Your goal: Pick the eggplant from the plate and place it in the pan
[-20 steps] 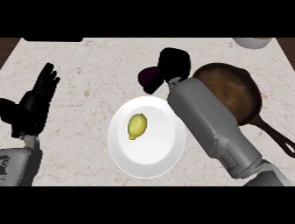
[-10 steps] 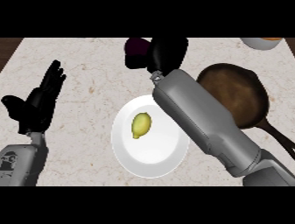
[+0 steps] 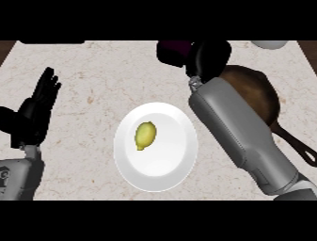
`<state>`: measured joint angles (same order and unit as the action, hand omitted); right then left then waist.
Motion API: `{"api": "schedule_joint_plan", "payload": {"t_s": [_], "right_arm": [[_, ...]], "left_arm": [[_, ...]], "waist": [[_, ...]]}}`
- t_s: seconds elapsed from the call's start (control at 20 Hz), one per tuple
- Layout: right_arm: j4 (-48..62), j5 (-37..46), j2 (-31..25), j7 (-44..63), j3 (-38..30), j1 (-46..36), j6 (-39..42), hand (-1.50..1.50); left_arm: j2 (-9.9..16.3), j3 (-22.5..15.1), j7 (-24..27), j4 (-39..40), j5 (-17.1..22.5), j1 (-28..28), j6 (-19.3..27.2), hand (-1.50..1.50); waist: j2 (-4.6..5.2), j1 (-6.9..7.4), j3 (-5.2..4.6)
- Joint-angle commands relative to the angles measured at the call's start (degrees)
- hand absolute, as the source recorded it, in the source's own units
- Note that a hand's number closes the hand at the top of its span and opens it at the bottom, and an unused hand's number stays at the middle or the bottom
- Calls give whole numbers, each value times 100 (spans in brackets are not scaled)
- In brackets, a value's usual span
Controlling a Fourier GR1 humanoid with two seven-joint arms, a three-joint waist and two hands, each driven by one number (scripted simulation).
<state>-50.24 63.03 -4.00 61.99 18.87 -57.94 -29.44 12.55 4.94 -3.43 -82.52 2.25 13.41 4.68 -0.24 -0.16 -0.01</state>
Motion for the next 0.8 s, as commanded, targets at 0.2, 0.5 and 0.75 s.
{"api": "schedule_joint_plan", "payload": {"t_s": [0.2,0.5,0.75], "right_arm": [[21,83,-984,-345,-711,1009,-414,150],[1118,266,-1180,-865,-1114,1245,-1088,150],[2003,-652,-1702,-2376,-1890,1394,-1959,150]], "left_arm": [[113,105,-125,-168,81,-6,-106,0],[17,50,-193,-54,5,256,-76,0],[-49,119,264,223,61,228,-163,0]], "waist": [[19,-7,3],[51,67,3],[115,164,12]]}}
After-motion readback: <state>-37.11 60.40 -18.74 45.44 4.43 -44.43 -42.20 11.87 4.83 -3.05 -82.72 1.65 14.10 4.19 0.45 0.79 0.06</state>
